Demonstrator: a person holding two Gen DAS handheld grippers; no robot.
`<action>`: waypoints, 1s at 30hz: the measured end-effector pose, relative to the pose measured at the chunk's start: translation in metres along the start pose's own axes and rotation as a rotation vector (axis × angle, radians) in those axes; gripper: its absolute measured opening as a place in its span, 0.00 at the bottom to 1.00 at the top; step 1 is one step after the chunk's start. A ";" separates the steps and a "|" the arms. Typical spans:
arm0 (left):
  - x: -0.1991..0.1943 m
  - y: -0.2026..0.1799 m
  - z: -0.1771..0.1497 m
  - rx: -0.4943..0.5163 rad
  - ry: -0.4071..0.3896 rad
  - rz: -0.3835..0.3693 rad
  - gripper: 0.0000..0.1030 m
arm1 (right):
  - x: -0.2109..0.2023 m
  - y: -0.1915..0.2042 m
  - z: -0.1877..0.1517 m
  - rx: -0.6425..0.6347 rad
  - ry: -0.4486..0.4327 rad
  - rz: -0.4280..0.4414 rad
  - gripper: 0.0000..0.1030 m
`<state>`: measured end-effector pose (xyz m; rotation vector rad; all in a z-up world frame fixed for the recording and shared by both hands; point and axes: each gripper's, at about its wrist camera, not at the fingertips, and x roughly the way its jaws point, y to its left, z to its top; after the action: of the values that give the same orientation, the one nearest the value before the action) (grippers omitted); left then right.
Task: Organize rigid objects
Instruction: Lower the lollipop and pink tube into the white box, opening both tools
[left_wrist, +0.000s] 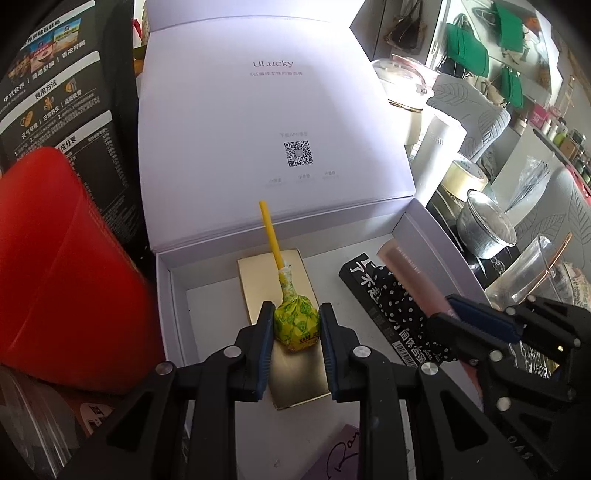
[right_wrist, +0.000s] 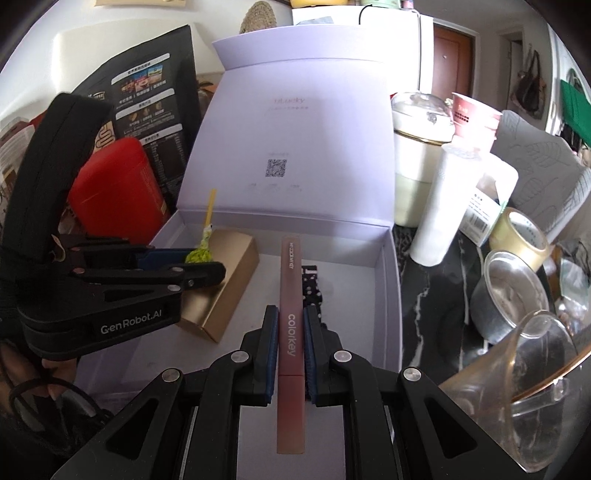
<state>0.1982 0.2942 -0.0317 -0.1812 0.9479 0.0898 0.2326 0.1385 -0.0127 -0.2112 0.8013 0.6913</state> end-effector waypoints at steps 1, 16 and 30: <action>0.001 -0.001 0.000 0.004 0.000 0.000 0.23 | 0.003 0.000 0.000 -0.003 0.004 -0.006 0.13; -0.002 -0.008 0.004 0.011 0.024 0.082 0.23 | 0.008 0.003 -0.002 -0.022 0.014 -0.082 0.16; -0.021 -0.016 0.006 0.017 0.037 0.109 0.24 | -0.024 0.007 -0.005 -0.017 -0.025 -0.126 0.32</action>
<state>0.1933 0.2794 -0.0095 -0.1161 0.9951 0.1789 0.2135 0.1300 0.0023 -0.2657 0.7516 0.5816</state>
